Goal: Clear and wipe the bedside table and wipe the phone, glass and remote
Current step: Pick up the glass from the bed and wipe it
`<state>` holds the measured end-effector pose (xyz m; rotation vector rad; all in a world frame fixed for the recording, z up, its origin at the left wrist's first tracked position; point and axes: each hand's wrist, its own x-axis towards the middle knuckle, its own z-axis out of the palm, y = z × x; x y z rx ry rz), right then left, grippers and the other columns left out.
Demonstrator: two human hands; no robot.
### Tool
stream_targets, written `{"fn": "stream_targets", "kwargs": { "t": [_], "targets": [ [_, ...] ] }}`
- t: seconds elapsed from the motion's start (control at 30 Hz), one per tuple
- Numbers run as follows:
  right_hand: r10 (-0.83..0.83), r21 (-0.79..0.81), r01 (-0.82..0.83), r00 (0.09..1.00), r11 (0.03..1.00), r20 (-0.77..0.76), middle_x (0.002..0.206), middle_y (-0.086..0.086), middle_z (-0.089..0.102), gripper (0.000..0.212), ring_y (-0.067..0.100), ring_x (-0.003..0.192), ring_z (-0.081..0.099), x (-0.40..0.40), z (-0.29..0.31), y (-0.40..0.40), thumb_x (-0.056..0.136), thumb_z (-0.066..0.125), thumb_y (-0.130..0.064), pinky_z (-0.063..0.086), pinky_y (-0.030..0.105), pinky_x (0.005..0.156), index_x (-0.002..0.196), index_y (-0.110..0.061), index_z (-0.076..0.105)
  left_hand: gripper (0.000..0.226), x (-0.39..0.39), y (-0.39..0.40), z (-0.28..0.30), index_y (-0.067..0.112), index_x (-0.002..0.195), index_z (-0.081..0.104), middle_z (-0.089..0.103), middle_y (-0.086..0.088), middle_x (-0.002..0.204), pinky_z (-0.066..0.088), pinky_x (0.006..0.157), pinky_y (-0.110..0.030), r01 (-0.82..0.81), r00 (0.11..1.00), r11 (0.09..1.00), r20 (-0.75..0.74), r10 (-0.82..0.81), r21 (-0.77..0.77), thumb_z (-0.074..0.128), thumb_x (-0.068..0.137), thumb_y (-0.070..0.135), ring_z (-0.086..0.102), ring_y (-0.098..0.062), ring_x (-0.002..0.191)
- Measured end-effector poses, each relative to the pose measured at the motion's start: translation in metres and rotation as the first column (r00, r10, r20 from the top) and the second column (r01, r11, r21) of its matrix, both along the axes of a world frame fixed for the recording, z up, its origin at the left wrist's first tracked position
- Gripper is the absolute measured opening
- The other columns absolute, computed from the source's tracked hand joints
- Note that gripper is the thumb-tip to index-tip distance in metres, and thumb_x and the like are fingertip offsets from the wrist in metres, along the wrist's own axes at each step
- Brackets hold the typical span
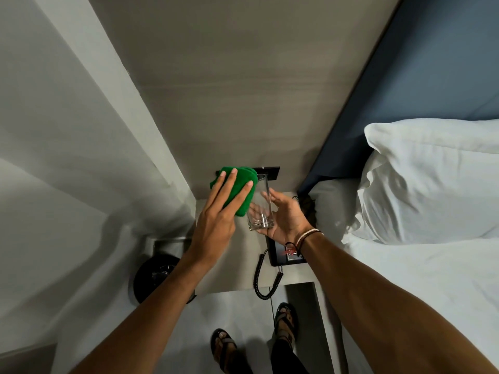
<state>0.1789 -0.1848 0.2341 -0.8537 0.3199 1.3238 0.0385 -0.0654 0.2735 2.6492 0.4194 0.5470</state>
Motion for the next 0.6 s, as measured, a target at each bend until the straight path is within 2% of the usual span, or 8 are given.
{"fn": "stream_targets", "kwargs": {
  "t": [0.07, 0.17, 0.23, 0.33, 0.43, 0.6],
  "targets": [
    [-0.001, -0.008, 0.001, 1.000, 1.000, -0.024, 0.115, 0.015, 0.066, 0.029, 0.029, 0.095, 0.065, 0.000, -0.001, 0.000, 0.090, 0.060, -0.035, 0.050, 0.043, 0.089, 0.117, -0.026, 0.058, 0.086, 0.000, -0.004, -0.002, 0.018, 0.149, 0.043, 0.031, -0.014, 0.161, 0.033, 0.114, -0.049, 0.022, 0.999, 1.000, -0.028, -0.022, 0.000, 0.051, 0.075, -0.025, 0.025, -0.037, 0.150],
    [0.036, 0.010, -0.036, 0.999, 0.999, -0.016, 0.127, 0.016, 0.060, 0.055, 0.031, 0.105, 0.062, -0.003, -0.002, 0.001, 0.092, 0.058, -0.033, 0.047, 0.044, 0.100, 0.143, -0.015, 0.047, 0.083, -0.007, -0.011, -0.007, 0.017, 0.151, 0.041, 0.027, -0.012, 0.163, 0.043, 0.111, -0.052, 0.069, 0.994, 0.997, -0.088, -0.067, 0.021, 0.045, 0.077, -0.019, 0.020, -0.036, 0.152],
    [0.038, 0.035, -0.039, 0.999, 0.999, 0.023, 0.125, 0.016, 0.062, 0.066, 0.033, 0.103, 0.064, -0.003, -0.003, 0.001, 0.088, 0.065, -0.030, 0.051, 0.047, 0.097, 0.148, -0.012, 0.042, 0.080, -0.013, -0.016, -0.009, 0.017, 0.150, 0.041, 0.030, -0.014, 0.161, 0.044, 0.110, -0.054, 0.068, 0.994, 0.997, -0.086, -0.065, 0.031, 0.043, 0.077, -0.016, 0.023, -0.039, 0.151],
    [0.049, 0.040, -0.053, 0.995, 0.998, 0.084, 0.113, 0.014, 0.065, 0.064, 0.030, 0.101, 0.066, -0.002, -0.002, 0.001, 0.083, 0.071, -0.025, 0.058, 0.046, 0.090, 0.141, -0.008, 0.050, 0.078, -0.020, -0.023, -0.014, 0.014, 0.147, 0.042, 0.036, -0.018, 0.157, 0.041, 0.107, -0.055, 0.047, 0.998, 0.998, -0.040, -0.045, 0.039, 0.047, 0.076, -0.015, 0.030, -0.044, 0.146],
    [0.044, 0.014, -0.046, 0.993, 0.999, 0.113, 0.106, 0.014, 0.063, 0.049, 0.029, 0.094, 0.066, -0.003, -0.004, 0.000, 0.080, 0.071, -0.026, 0.060, 0.043, 0.085, 0.124, -0.005, 0.061, 0.078, -0.029, -0.027, -0.017, 0.012, 0.146, 0.047, 0.036, -0.018, 0.157, 0.049, 0.105, -0.054, 0.105, 0.994, 0.991, -0.048, -0.102, 0.080, 0.055, 0.075, -0.019, 0.031, -0.042, 0.146],
    [0.064, -0.004, -0.064, 0.991, 0.998, 0.120, 0.107, 0.014, 0.061, 0.053, 0.027, 0.091, 0.062, -0.009, -0.007, 0.001, 0.081, 0.068, -0.029, 0.048, 0.040, 0.090, 0.127, -0.006, 0.055, 0.075, -0.045, -0.023, -0.019, 0.009, 0.145, 0.049, 0.040, -0.020, 0.154, 0.053, 0.102, -0.051, 0.220, 0.974, 0.966, -0.092, -0.209, 0.134, 0.052, 0.075, -0.016, 0.034, -0.041, 0.145]
  ]
}}
